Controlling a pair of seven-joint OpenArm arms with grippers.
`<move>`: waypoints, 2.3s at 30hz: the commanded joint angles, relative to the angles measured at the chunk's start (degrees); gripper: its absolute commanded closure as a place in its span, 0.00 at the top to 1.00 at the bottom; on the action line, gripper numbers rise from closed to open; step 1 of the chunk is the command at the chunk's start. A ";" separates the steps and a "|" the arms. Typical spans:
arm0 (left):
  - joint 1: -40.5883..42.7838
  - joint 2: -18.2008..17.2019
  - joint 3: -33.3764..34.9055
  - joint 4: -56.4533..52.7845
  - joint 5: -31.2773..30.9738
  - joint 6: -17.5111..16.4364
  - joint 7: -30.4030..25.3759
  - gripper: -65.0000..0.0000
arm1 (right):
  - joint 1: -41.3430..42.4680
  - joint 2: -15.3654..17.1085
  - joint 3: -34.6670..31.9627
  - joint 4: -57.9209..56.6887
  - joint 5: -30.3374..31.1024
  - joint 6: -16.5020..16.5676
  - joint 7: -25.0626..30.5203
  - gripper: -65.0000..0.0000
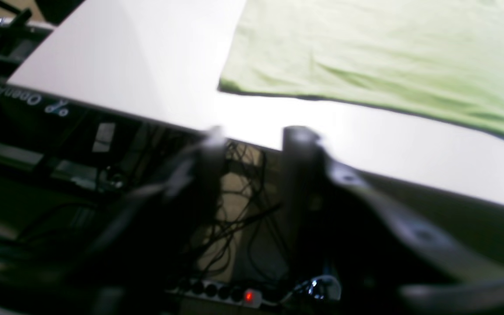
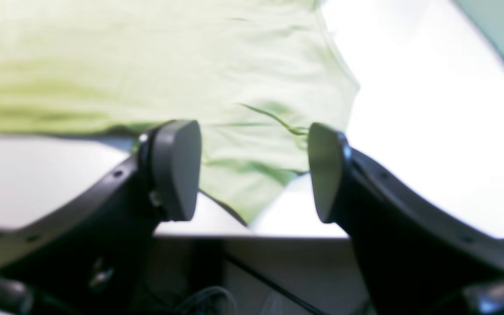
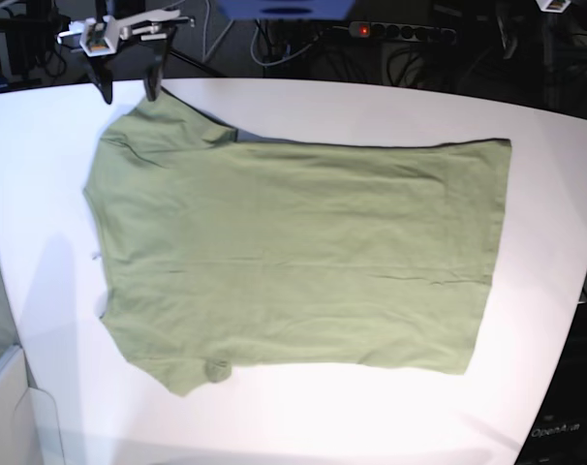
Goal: Fold the T-shirt properly
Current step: 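Lower the right gripper onto the shirt's shoulder corner and grasp it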
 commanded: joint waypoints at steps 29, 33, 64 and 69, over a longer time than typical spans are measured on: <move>2.38 -0.02 -11.81 7.09 -0.13 0.14 2.49 0.41 | 8.50 6.05 -6.04 -13.37 25.62 1.97 -4.20 0.61; 0.97 1.83 -14.80 9.38 0.05 -0.13 7.50 0.41 | 8.85 6.05 -6.21 -14.69 25.62 1.97 -4.20 0.61; -2.72 5.35 -20.25 12.02 0.23 -0.30 16.03 0.41 | 14.48 6.31 -10.52 -17.59 25.62 1.97 -4.73 0.01; -2.72 5.35 -20.25 12.19 0.05 -0.30 16.03 0.41 | 14.48 7.45 -10.61 -17.41 25.35 1.97 -4.29 0.02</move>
